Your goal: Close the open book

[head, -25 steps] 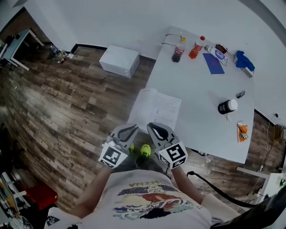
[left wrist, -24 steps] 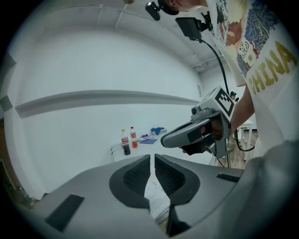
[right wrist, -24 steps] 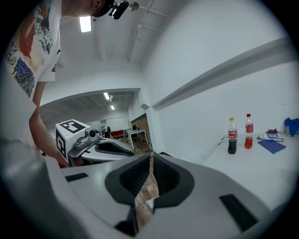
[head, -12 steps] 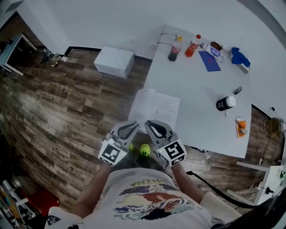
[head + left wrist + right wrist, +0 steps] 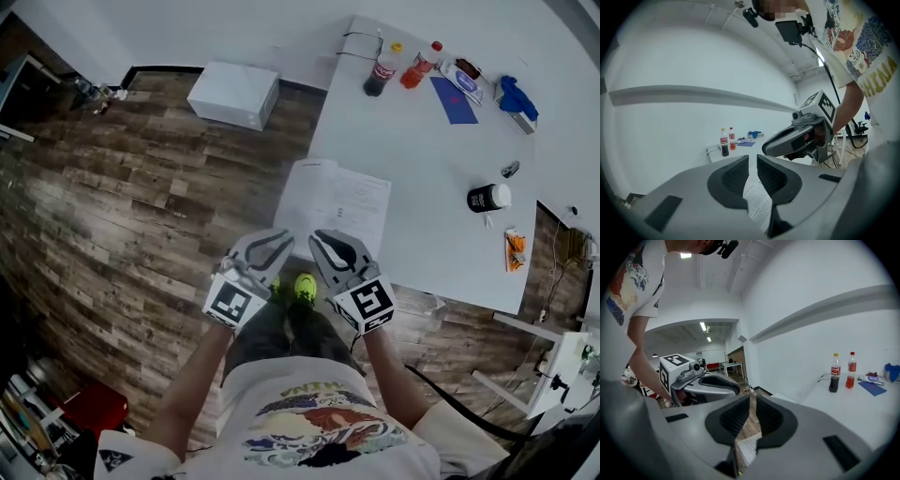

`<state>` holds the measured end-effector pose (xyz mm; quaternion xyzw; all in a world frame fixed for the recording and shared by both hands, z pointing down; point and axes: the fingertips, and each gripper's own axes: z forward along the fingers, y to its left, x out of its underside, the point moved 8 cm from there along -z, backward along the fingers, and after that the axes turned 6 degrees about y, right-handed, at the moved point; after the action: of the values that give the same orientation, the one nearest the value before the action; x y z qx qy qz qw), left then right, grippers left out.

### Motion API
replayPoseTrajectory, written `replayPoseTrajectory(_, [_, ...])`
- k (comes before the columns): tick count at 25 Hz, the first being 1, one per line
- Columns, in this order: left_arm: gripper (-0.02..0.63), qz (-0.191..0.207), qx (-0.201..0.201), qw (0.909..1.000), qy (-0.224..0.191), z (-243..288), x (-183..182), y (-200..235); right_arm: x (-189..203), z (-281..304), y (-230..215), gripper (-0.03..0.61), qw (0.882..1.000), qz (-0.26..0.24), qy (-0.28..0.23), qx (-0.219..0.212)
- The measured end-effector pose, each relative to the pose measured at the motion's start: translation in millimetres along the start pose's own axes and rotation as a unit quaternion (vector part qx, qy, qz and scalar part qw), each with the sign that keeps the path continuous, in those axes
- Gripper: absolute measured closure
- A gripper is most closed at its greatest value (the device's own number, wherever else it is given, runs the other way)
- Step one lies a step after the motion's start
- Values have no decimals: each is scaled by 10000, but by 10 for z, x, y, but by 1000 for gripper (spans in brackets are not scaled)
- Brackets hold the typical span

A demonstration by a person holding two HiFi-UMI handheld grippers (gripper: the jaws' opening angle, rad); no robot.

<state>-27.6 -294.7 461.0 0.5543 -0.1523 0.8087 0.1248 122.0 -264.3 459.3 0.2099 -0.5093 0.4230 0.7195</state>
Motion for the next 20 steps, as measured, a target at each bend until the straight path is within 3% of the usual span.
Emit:
replayPoseTrajectory(10, [529, -70, 217, 9997, 86, 79, 395, 151, 166, 344, 32, 549, 9994, -175, 301, -91])
replayPoseTrajectory(20, [457, 161, 544, 9974, 454, 159, 1147, 151, 500, 657, -58, 548, 9984, -178, 531, -60])
